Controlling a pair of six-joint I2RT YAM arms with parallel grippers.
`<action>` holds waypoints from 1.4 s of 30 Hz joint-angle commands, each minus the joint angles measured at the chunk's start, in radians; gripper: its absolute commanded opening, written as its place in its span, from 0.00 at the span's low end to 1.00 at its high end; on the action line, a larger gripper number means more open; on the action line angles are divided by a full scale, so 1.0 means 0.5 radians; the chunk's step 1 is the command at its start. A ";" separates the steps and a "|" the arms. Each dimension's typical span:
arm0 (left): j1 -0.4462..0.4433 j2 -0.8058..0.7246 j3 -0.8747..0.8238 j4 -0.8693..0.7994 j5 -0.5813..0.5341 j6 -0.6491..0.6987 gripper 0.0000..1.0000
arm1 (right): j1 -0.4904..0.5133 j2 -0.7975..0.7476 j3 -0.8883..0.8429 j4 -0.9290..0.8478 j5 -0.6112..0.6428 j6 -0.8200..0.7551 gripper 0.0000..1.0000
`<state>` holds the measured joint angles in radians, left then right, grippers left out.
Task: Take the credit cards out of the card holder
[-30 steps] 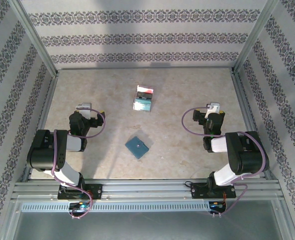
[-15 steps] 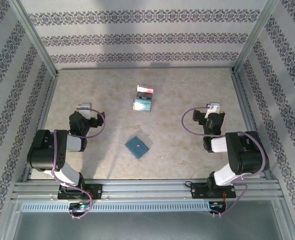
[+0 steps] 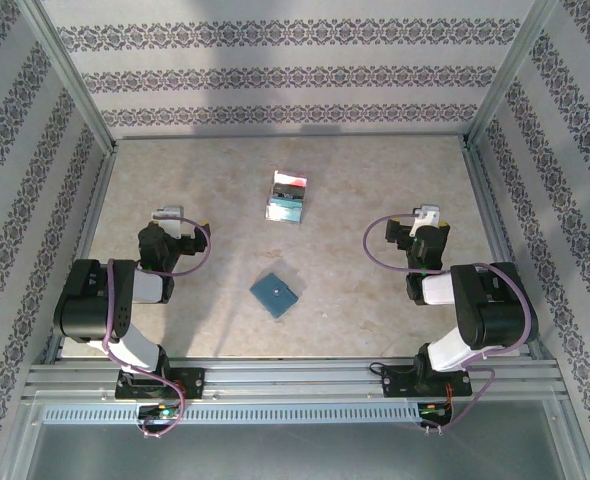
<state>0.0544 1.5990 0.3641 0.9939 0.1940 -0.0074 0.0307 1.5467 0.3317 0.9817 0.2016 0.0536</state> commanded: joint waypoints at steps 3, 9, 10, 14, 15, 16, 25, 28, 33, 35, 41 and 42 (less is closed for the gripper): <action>0.016 -0.116 -0.044 0.008 -0.046 -0.037 0.99 | 0.021 -0.096 0.012 -0.037 0.002 0.006 0.98; 0.017 -0.338 -0.020 -0.232 -0.161 -0.069 0.99 | 0.021 -0.124 0.073 -0.101 -0.025 -0.007 0.98; 0.017 -0.378 -0.014 -0.283 -0.194 -0.081 0.99 | 0.026 -0.137 0.073 -0.107 -0.024 -0.014 0.98; 0.017 -0.605 0.033 -0.580 -0.357 -0.197 0.99 | 0.034 -0.323 0.051 -0.235 0.074 0.007 0.98; 0.017 -0.672 0.057 -0.691 -0.411 -0.263 0.99 | 0.034 -0.376 0.037 -0.252 0.098 0.012 0.98; 0.017 -0.726 0.076 -0.779 -0.436 -0.319 0.99 | 0.036 -0.423 0.036 -0.284 0.129 0.018 0.98; -0.054 -1.117 0.144 -1.443 -0.452 -1.096 0.99 | 0.057 -1.021 0.166 -1.091 0.150 0.268 0.98; -0.238 -1.230 0.137 -1.610 -0.510 -1.180 0.99 | 0.085 -1.156 0.185 -1.309 0.101 0.375 0.98; -0.675 -1.401 0.157 -1.963 -0.695 -1.286 0.99 | 0.199 -1.296 0.254 -1.691 0.066 0.586 0.98; -0.809 -1.468 0.142 -2.074 -0.742 -1.362 1.00 | 0.283 -1.328 0.277 -1.826 0.042 0.679 0.98; -1.057 -1.615 0.115 -2.360 -0.701 -1.617 0.99 | 0.701 -1.339 0.419 -2.177 0.198 0.811 0.98; -1.090 -1.631 0.111 -2.385 -0.676 -1.648 0.98 | 0.773 -1.316 0.451 -2.233 0.198 0.837 0.98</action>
<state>-0.4515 0.8104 0.4343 -0.0727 -0.1390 -0.7376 0.3515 0.8833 0.4995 -0.0017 0.2642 0.4057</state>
